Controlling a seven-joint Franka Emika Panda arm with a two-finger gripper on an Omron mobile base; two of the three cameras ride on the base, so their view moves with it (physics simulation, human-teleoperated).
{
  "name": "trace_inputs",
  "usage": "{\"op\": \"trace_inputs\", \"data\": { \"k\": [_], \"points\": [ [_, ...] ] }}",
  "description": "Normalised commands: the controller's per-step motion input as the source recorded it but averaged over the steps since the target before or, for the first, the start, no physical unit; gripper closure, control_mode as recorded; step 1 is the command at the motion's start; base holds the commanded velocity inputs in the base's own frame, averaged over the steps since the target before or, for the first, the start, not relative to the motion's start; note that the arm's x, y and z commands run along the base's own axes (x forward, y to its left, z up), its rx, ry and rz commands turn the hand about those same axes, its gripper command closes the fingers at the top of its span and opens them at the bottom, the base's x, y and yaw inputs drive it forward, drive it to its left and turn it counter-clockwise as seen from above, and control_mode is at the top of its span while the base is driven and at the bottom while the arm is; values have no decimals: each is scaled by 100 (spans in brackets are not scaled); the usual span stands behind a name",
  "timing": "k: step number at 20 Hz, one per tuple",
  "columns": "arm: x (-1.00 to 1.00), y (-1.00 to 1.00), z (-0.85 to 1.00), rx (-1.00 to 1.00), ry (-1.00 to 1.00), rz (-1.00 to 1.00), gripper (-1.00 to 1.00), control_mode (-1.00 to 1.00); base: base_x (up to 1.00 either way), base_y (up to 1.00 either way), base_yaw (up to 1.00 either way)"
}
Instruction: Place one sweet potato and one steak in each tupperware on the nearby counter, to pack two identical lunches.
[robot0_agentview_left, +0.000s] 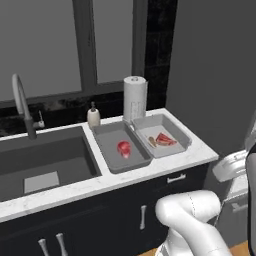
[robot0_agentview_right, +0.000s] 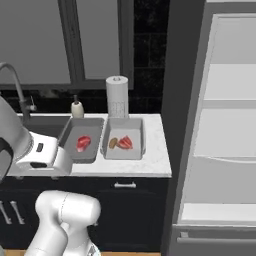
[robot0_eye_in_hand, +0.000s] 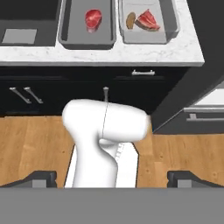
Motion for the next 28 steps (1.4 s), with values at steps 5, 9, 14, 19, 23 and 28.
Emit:
{"op": "trace_inputs", "data": {
  "k": [5, 9, 14, 19, 23, 28],
  "points": [
    [0, 0, 0, 0, 0, 0, -100, 100, -38, -86, -40],
    [0, 0, 0, 0, 0, 0, -100, 100, -2, -100, -47],
    [0, 0, 0, 0, 0, 0, -100, 100, 34, -88, -27],
    [0, 0, 0, 0, 0, 0, -100, 100, 36, -46, 6],
    [0, 0, 0, 0, 0, 0, -100, 100, 52, -12, 18],
    [0, 0, 0, 0, 0, 0, -100, 100, 39, -30, 20]
  ]
}}
